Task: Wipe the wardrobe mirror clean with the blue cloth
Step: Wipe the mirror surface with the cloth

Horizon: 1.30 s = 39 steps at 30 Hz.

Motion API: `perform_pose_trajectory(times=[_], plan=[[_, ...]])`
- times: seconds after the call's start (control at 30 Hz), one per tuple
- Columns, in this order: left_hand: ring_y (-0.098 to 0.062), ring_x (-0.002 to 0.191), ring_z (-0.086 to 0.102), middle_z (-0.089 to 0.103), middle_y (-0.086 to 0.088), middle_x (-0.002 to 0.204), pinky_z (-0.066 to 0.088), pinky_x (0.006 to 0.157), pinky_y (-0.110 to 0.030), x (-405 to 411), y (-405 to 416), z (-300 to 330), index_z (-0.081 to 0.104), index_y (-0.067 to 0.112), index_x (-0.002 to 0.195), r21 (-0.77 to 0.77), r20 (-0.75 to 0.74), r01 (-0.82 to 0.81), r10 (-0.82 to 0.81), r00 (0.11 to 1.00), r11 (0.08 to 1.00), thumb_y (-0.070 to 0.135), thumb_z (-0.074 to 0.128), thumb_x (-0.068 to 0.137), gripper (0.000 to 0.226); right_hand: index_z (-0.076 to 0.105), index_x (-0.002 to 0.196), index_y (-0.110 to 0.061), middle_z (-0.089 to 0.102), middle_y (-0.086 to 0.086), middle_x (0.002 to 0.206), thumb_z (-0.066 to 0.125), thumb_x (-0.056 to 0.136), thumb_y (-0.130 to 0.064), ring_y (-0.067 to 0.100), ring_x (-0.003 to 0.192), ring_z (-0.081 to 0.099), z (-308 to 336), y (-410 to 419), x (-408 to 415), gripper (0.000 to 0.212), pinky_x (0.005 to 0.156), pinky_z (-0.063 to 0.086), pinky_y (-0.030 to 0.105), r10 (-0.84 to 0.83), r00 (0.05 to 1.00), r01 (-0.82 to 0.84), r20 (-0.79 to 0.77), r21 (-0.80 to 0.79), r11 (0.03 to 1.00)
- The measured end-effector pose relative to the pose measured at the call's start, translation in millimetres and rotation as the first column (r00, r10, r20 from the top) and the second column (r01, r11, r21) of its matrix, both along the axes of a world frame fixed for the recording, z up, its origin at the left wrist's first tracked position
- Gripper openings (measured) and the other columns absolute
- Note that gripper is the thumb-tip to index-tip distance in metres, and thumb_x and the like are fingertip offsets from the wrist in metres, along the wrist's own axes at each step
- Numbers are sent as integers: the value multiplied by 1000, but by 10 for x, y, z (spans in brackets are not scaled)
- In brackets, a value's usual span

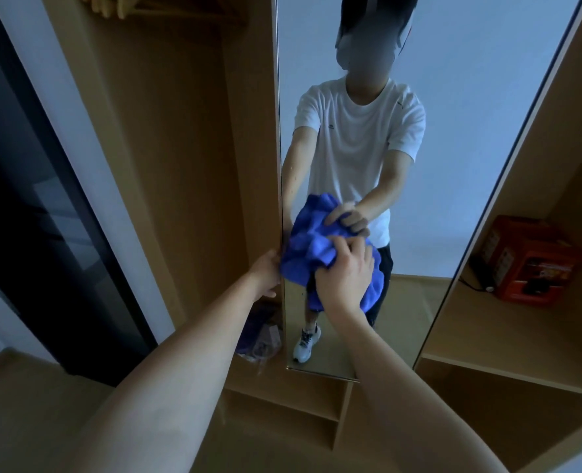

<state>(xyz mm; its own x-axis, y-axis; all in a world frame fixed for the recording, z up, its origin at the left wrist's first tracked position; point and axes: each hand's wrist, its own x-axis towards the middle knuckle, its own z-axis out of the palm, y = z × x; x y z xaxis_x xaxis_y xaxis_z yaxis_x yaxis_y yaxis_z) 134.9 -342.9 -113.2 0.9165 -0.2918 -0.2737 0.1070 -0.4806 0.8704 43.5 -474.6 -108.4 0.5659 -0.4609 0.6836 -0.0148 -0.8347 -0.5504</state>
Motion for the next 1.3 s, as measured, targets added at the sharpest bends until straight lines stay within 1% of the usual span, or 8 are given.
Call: perform_pose_trajectory(times=[0.17,0.3,0.4,0.5,0.8,1.0,1.13,1.3], plan=[[-25,114,60,54,-2,141,57,89,-47,43,40,20,32,32,151,7,-27,28,-28,999,1000,29,47,104,49,69,98,-15,53,9,90,65,70,-10,30,81,46,-49,-144,59,30,71,37,41,49,996,-23,70,-337,941],[-27,122,56,35,-5,157,58,87,-43,56,24,17,20,31,156,26,-16,-36,36,999,999,22,40,106,55,70,100,-19,59,10,103,80,67,-20,32,95,47,-759,-264,-4,35,83,43,46,4,939,-208,-345,-558,803],[-22,117,58,35,-5,156,59,88,-43,76,4,7,17,29,157,46,-3,-56,56,998,997,24,39,107,55,63,117,-25,53,4,130,68,84,-30,28,123,39,-1025,-260,-91,34,108,30,44,-97,702,-408,-706,-510,757],[-22,117,59,34,-6,156,59,88,-44,77,-26,-1,16,29,158,43,2,-65,65,998,997,23,39,107,56,61,118,-27,50,1,130,66,87,-30,26,125,40,-991,-243,-57,31,110,27,42,-117,642,-429,-758,-481,764],[-26,116,58,46,-6,149,57,83,-40,75,-7,41,25,26,155,-2,-36,-25,25,999,1000,19,43,106,53,70,100,-15,58,7,93,77,55,-13,33,86,52,-153,-148,12,46,73,46,41,84,975,-120,-204,-172,978],[-22,113,60,47,-1,149,59,76,-38,100,-6,25,30,33,152,14,-35,6,-6,999,1000,37,42,105,49,69,95,-15,54,7,89,66,71,-12,27,80,44,280,-225,24,23,71,34,38,81,980,-22,179,-308,951],[-25,115,60,47,-5,148,59,85,-44,116,-17,6,23,31,155,27,-25,-39,39,999,999,23,40,107,52,70,98,-19,60,7,98,82,63,-23,31,89,51,-527,-415,-27,37,77,46,42,113,964,-239,-241,-592,769],[-20,115,60,36,-5,156,60,84,-42,137,-20,-33,16,30,157,40,-9,-59,59,998,997,21,41,106,58,65,111,-28,57,-2,124,71,79,-35,23,119,46,-1170,-578,-268,33,106,37,39,-37,688,-407,-725,-428,807]])
